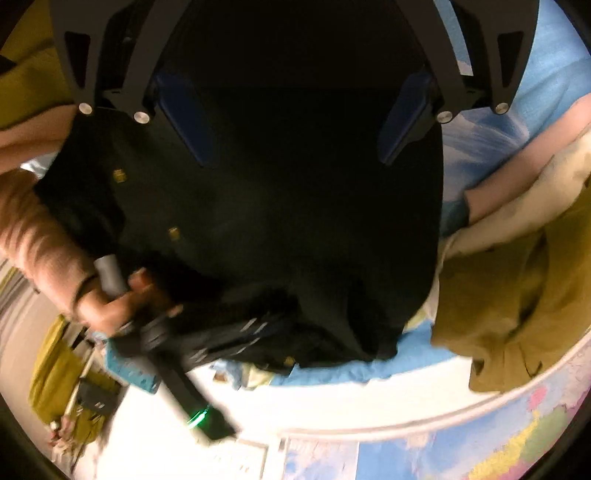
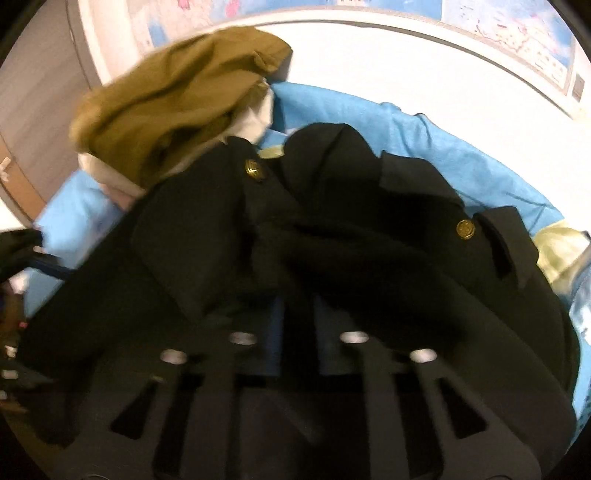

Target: Fold large clothes

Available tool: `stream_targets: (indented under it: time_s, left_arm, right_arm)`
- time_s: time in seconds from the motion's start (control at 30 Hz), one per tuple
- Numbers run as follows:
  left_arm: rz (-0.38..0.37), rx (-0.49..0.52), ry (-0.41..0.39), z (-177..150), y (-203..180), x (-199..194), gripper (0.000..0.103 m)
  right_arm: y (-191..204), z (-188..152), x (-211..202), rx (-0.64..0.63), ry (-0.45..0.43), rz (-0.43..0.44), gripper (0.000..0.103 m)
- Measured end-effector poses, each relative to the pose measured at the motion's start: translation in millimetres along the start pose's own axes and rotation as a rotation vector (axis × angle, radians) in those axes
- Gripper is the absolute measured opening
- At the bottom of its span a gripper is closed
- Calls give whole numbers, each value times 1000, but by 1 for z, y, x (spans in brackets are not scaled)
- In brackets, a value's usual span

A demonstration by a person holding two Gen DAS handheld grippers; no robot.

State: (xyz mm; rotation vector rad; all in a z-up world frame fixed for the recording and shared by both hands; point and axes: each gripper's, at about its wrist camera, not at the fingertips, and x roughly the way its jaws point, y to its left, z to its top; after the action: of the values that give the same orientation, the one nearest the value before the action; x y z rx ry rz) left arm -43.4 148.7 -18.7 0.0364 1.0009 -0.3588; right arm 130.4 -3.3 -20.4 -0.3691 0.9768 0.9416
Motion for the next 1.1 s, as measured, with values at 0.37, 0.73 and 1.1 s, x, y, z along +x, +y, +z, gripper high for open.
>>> stream_targets:
  time_s: [0.37, 0.73, 1.1]
  left_arm:
    - [-18, -382, -226, 2, 108, -77, 4]
    - [26, -431, -251, -3, 126, -96, 11]
    - [75, -338, -279, -10, 118, -98, 43]
  right_arm:
    - [20, -5, -28, -87, -9, -21, 14]
    - [39, 19, 20, -68, 50, -1, 38]
    - [122, 4, -38, -88, -61, 466, 86]
